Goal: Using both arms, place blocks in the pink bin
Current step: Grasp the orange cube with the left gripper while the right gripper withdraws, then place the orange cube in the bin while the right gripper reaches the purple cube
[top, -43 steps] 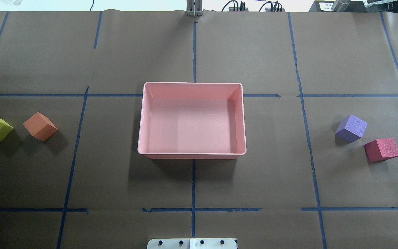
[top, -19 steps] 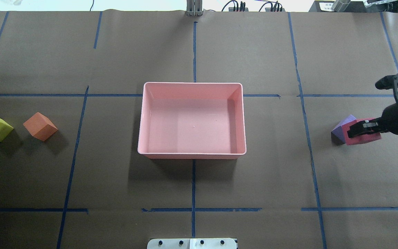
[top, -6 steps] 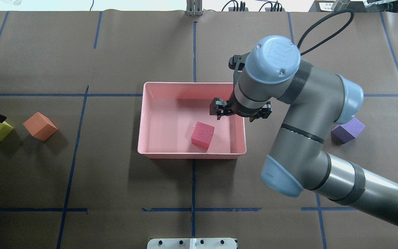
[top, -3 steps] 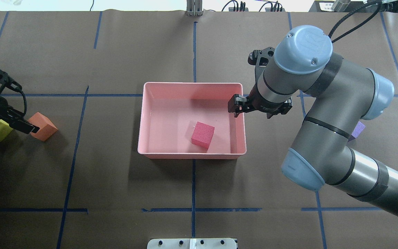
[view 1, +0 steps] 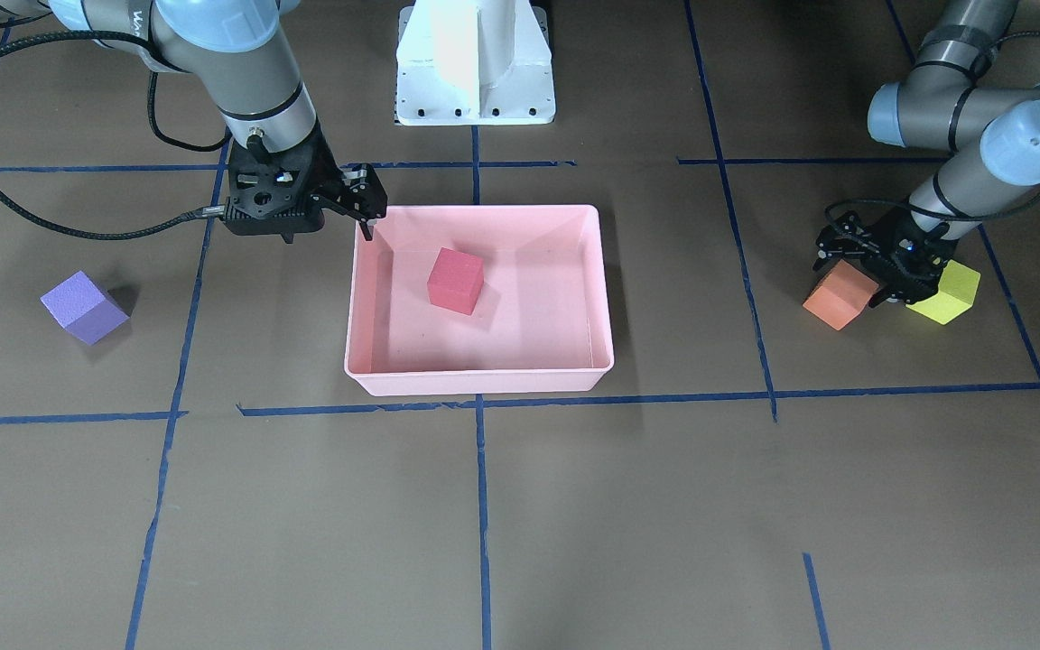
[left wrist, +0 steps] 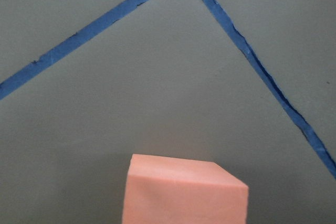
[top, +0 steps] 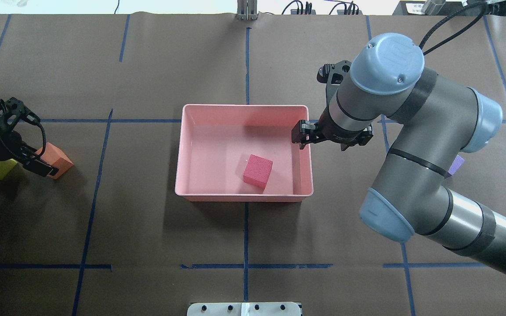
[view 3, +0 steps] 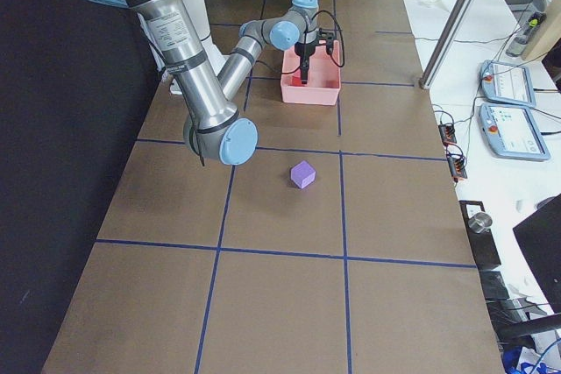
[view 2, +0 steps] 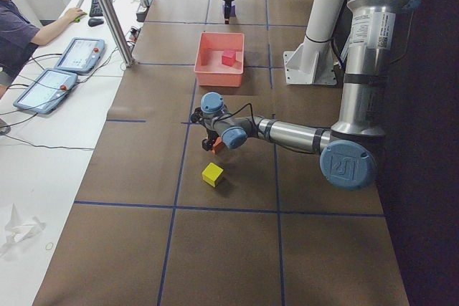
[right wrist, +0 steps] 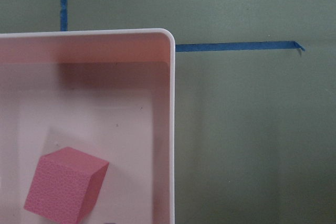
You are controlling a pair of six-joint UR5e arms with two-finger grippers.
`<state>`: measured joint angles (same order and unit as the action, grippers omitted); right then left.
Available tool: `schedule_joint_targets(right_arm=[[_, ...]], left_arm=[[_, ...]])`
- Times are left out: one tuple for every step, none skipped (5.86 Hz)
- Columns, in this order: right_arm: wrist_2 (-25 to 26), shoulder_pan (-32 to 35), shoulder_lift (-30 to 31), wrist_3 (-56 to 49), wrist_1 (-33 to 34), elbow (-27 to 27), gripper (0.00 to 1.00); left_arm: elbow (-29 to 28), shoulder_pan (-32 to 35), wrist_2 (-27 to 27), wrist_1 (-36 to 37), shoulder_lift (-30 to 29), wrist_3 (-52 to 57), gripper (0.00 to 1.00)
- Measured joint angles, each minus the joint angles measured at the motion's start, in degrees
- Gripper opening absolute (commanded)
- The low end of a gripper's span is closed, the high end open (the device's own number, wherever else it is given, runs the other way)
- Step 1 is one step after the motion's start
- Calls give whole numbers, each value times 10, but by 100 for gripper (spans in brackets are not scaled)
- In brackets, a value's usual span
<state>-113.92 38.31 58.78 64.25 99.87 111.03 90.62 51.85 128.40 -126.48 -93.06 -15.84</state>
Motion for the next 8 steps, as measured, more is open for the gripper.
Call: schedule_joint_targets(right_arm=[[0, 1, 1, 0, 0, 2, 100], [0, 2, 5, -1, 0, 7, 100], [-1, 8, 11, -17, 0, 13, 100], [-5, 21, 20, -49, 0, 16, 100], [-20, 44, 36, -95, -2, 17, 100], [-44, 77, 62, -155, -3, 20, 100], [-65, 115, 102, -226, -4, 29, 100], [-84, 158, 151, -312, -5, 38, 100]], left_arm=[[-4, -1, -1, -1, -5, -1, 49], [-2, -1, 0, -1, -9, -3, 49], [11, -1, 0, 0, -15, -4, 49], [35, 3, -1, 3, -23, -25, 49], [60, 7, -2, 6, -35, -81, 49], [82, 9, -7, 11, -53, -150, 49], [104, 9, -19, 38, -78, -205, 49], [133, 7, -40, 104, -114, -236, 49]])
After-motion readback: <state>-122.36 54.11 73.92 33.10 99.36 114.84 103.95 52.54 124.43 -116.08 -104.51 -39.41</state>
